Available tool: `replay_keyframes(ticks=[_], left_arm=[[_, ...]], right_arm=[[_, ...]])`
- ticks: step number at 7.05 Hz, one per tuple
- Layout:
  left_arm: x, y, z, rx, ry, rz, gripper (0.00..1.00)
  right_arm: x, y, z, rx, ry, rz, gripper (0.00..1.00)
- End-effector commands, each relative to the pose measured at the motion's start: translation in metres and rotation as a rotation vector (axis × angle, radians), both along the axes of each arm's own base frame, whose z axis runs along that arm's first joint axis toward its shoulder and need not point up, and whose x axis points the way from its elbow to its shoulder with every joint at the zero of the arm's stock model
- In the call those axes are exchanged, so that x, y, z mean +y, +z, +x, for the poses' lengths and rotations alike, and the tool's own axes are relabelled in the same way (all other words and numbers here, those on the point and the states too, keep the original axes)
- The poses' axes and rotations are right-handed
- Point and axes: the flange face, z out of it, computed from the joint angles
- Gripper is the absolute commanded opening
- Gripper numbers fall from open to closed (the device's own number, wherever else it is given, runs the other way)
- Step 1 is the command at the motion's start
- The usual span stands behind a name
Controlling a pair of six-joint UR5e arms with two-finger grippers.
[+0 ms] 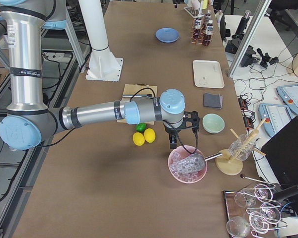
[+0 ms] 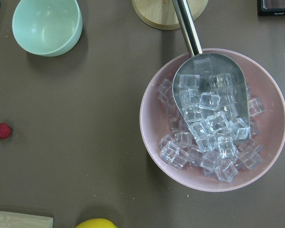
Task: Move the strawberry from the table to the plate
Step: 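Move the left gripper down to the blue plate's rim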
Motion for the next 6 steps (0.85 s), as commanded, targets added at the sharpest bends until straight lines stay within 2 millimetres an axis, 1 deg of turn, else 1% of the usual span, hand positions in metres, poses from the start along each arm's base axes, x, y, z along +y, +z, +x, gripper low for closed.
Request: replay_keyframes(ticks=[1,2,3,4,5,6], left_arm=[[0.002,0.027,0.02,0.09,-0.072,-0.007,0.98],[0.009,0.058,0.023,0.099,-0.063,0.013,0.98],[0.015,0.078,0.022,0.113,-0.081,0.001,0.98],[0.024,0.087,0.027,0.117,-0.11,-0.016,0.98],[0.029,0.085,0.053,0.122,-0.127,-0.027,0.98],[0.033,0.084,0.072,0.126,-0.134,-0.041,0.98]], right_arm=[[-0.003,0.006,-0.022,-0.018,0.031,0.0,1.0],[-0.005,0.022,-0.024,-0.022,0.027,0.012,1.0],[-0.008,0.025,-0.033,-0.026,0.019,0.029,1.0],[-0.011,0.019,-0.046,-0.037,0.022,0.016,1.0],[-0.013,0.012,-0.057,-0.046,0.034,-0.013,1.0],[-0.013,0.008,-0.063,-0.055,0.039,0.0,1.0]])
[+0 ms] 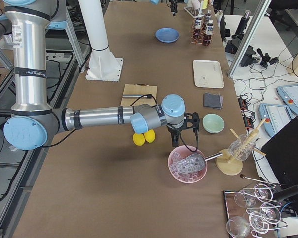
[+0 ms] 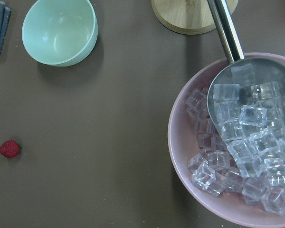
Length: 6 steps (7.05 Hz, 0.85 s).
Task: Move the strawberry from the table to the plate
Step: 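Move the left gripper down to the blue plate's rim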
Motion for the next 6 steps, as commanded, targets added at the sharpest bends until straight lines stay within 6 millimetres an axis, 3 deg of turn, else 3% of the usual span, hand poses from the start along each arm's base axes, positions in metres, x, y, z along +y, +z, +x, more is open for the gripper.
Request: replay_keyframes(ticks=[1,4,6], left_arm=[[0.012,0.0,0.039,0.033,-0.01,-0.038,0.98],[0.05,0.023,0.087,0.036,-0.03,-0.032,0.98],[0.055,0.044,0.089,0.04,-0.017,-0.019,0.98]], right_arm=[[0.0,-0.011,-0.018,-0.033,0.041,-0.022,1.0],[0.005,-0.012,-0.027,-0.058,0.059,-0.015,1.0],[0.006,-0.011,-0.026,-0.057,0.061,-0.018,1.0]])
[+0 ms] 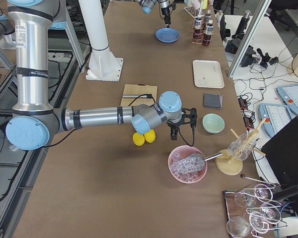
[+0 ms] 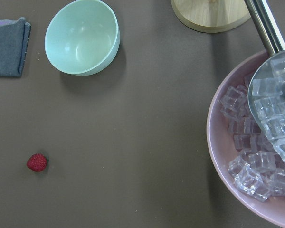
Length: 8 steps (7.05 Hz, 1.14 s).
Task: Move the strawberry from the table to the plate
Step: 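Move the left gripper down to the blue plate's rim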
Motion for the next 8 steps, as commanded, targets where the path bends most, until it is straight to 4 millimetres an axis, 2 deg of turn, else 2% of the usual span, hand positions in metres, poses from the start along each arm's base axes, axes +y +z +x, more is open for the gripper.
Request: replay_keyframes(ticks=[1,3,4,5,6,7,8], left_arm=[[0.004,0.014,0.002,0.002,0.007,0.007,0.97],[0.004,0.013,0.004,0.002,0.01,0.007,0.97],[0.001,0.014,0.006,0.003,0.011,0.006,0.93],[0.002,0.013,0.009,0.005,0.015,0.004,0.7],[0.002,0.013,0.009,0.007,0.015,0.001,0.39],[-0.001,0.01,0.011,0.012,0.014,0.003,0.03],[-0.002,0.007,0.016,0.014,0.018,0.007,0.0]], right_arm=[[0.001,0.0,0.0,0.0,0.001,-0.001,1.0],[0.004,0.002,0.001,-0.001,0.001,0.001,1.0],[0.005,0.003,0.001,0.0,0.0,0.0,1.0],[0.005,0.002,0.001,-0.001,0.001,0.001,1.0],[0.005,0.002,0.001,0.0,0.0,0.002,1.0],[0.008,0.005,0.001,0.001,0.0,-0.004,1.0],[0.011,0.007,0.002,0.0,0.001,-0.001,1.0]])
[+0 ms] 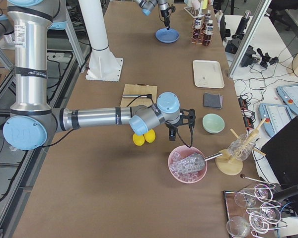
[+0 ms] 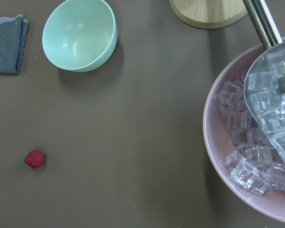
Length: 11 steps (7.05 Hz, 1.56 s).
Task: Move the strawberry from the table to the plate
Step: 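Move the left gripper down to the blue plate's rim, then grip the blue plate rim with the left gripper and slide it toward the table center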
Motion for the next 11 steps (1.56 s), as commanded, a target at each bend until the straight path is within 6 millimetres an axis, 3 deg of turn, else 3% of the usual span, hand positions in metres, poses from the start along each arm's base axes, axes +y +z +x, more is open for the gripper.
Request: replay_keyframes(ticks=[1,3,4,5,6,7,8,9,11], left_arm=[[-0.003,-0.006,0.009,0.007,0.011,0.006,0.0],[0.004,-0.017,0.012,0.063,0.1,-0.02,0.0],[-0.008,-0.043,-0.007,0.136,0.124,-0.062,0.0],[-0.032,-0.096,-0.025,0.222,0.141,-0.131,0.0],[-0.037,-0.134,-0.022,0.235,0.121,-0.164,0.0],[-0.05,-0.179,0.005,0.233,0.063,-0.156,0.0],[-0.038,-0.199,0.053,0.189,0.034,-0.163,0.0],[-0.03,-0.253,0.108,0.131,-0.011,-0.139,0.0],[0.032,-0.362,0.234,0.078,-0.066,-0.17,0.0]], right_arm=[[0.005,0.005,0.001,0.002,0.001,-0.002,1.0],[0.008,0.009,0.001,0.002,0.0,-0.01,1.0],[0.009,0.01,0.002,0.002,0.001,-0.013,1.0],[0.011,0.013,0.003,0.004,0.001,-0.018,1.0],[0.02,0.019,0.004,0.002,0.0,-0.012,1.0],[0.031,0.027,0.006,-0.001,0.001,-0.003,1.0],[0.033,0.029,0.007,-0.002,0.001,-0.001,1.0],[0.035,0.032,0.006,0.001,0.001,-0.007,1.0],[0.045,0.043,0.008,0.004,0.001,-0.016,1.0]])
